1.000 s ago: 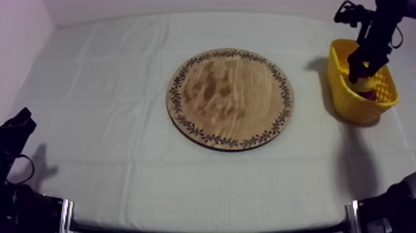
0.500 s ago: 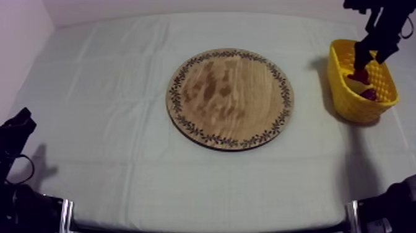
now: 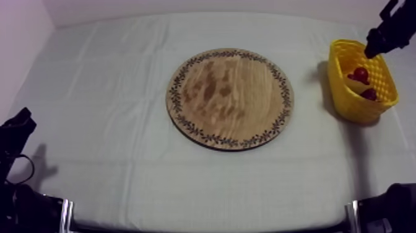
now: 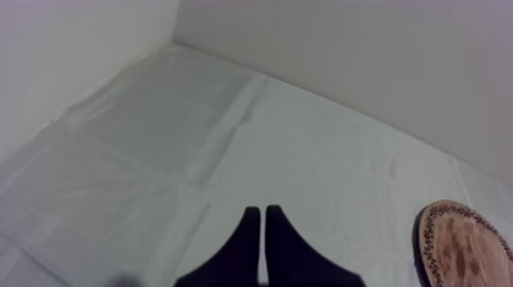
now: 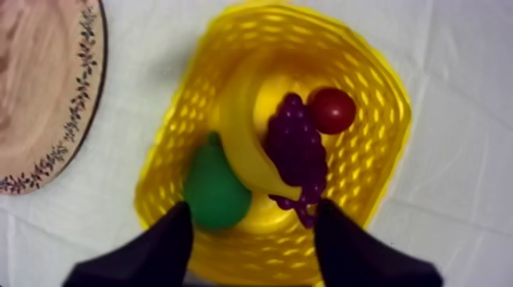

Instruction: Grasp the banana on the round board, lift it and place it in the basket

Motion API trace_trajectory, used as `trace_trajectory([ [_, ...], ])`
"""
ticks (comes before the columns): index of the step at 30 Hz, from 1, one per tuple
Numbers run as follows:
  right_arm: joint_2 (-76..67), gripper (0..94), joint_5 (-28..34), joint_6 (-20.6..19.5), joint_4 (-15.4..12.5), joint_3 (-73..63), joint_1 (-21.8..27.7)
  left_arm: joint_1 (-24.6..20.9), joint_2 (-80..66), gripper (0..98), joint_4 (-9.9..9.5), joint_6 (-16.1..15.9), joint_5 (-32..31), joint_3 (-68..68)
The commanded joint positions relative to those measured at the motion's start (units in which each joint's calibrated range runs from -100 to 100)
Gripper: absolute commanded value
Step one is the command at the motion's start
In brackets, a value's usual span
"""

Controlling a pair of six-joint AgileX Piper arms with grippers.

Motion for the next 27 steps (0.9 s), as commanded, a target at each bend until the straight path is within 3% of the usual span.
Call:
trace_trajectory([
  [1, -5.7, 37.5, -3.5, 0.8, -0.8, 4.0, 0.3, 0.0, 0.0, 0.1, -0.02, 0.0, 0.0, 0.0],
  [9, -19.6, 24.5, -10.8, 5.5, -4.3, 15.9, 0.7, 0.0, 0.0, 0.1, -0.02, 0.0, 0.0, 0.0],
  [18, -34.8, 15.1, -14.6, 9.3, -7.4, 27.5, -0.2, 0.0, 0.0, 0.1, -0.02, 0.0, 0.0, 0.0],
  [27, -50.7, 10.9, -21.7, 15.7, -14.2, 39.6, -0.2, 0.0, 0.0, 0.1, -0.02, 0.0, 0.0, 0.0],
])
